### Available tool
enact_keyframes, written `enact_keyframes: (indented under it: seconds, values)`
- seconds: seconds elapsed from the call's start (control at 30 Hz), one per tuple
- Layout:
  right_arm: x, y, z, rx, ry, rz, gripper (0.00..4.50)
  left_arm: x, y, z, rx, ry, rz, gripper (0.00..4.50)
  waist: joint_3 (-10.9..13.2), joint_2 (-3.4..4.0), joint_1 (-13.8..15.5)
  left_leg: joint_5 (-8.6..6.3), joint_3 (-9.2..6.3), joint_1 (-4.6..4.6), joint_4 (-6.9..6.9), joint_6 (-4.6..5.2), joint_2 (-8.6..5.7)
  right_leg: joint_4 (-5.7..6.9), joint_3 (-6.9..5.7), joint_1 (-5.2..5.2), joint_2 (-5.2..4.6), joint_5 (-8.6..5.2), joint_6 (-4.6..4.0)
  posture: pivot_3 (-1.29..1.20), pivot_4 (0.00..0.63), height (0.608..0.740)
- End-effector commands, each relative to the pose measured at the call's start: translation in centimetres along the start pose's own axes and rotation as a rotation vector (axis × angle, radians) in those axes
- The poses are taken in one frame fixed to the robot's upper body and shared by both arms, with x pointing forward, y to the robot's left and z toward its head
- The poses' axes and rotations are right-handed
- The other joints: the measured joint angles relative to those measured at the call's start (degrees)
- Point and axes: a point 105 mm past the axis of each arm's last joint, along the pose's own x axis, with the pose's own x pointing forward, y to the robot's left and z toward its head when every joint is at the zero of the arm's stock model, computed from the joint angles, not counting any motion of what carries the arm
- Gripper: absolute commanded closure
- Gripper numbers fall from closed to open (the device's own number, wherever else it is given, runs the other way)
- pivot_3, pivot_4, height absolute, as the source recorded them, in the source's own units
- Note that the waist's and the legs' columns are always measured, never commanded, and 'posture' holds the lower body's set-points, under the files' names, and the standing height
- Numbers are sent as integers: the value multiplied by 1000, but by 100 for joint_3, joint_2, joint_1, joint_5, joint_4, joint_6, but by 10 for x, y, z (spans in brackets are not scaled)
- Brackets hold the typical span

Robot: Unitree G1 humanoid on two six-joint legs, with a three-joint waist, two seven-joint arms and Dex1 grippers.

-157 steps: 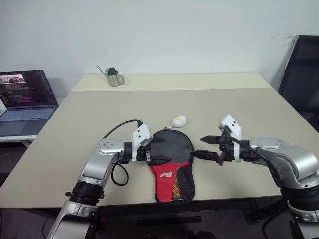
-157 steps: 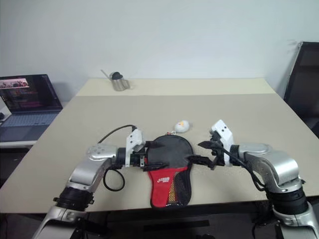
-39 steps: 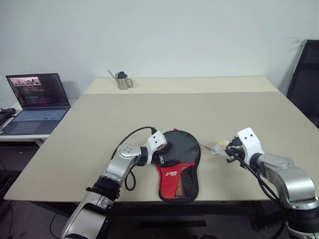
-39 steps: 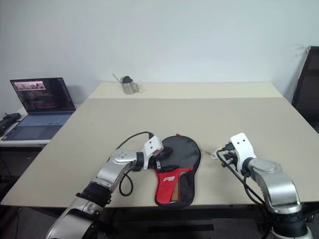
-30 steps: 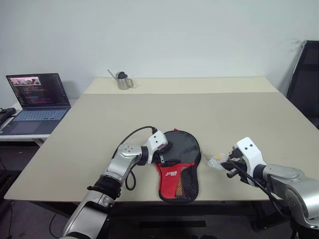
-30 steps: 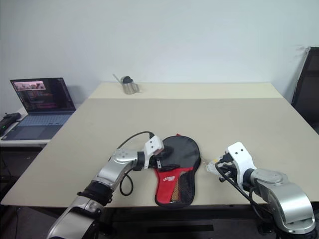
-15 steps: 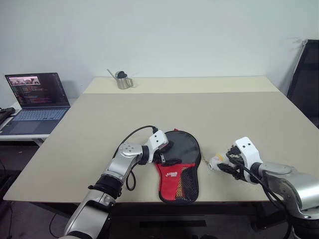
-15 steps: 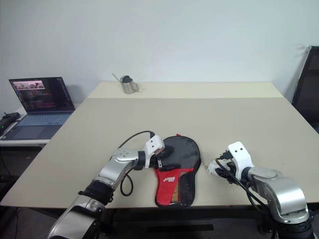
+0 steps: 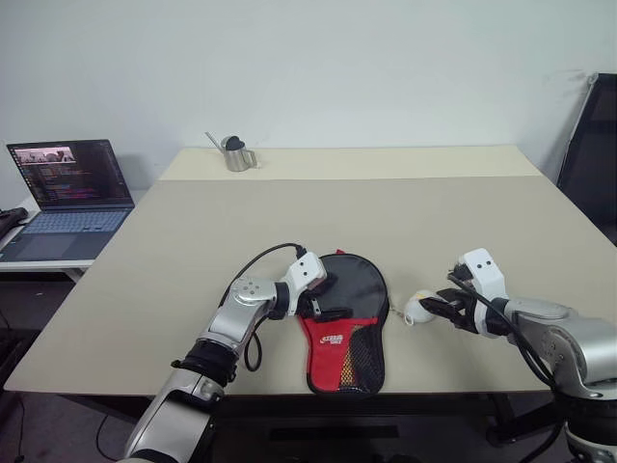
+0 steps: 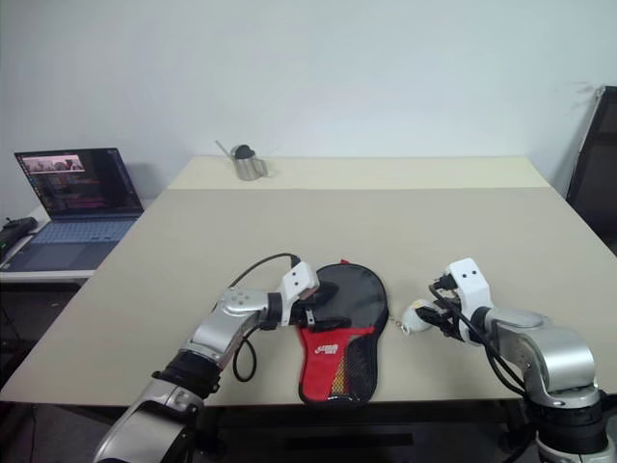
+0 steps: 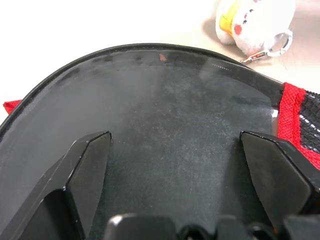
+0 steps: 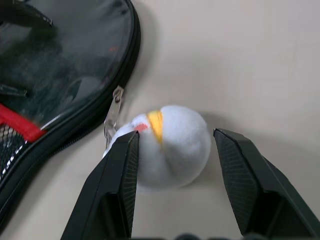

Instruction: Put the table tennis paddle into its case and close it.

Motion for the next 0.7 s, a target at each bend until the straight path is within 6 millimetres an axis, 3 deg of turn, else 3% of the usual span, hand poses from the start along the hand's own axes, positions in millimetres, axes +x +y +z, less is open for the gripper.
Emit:
enact_keyframes:
  seconds: [0.03, 0.13, 0.5, 0.7]
  values:
    - [-6, 1, 13, -7, -57, 19, 1115, 0, -9, -27, -46, 97, -13, 0, 0, 0, 0, 0, 0, 0, 0, 0, -1, 0, 0, 0, -1, 0, 0, 0, 150, 740]
    - [-8, 6, 13, -2, -54, 51, 56, 0, -9, -23, -43, 86, -18, 0, 1, -1, 0, 0, 1, -1, 0, 0, -1, -1, 0, -1, -1, 0, 0, 0, 150, 740]
    - [-6, 4, -1, 18, 7, 71, 20, 0, -16, 22, -14, -37, -135, 0, 9, -9, -6, -1, 2, -12, -3, 2, -2, -1, -1, -11, -2, -3, -1, 0, 150, 740]
    - [2, 6, -7, 27, 26, 89, 20, -7, -11, 29, 41, -30, -176, 0, 18, -14, -22, -10, 4, -20, -4, 10, -3, -3, 1, -18, -3, 1, -26, 0, 150, 740]
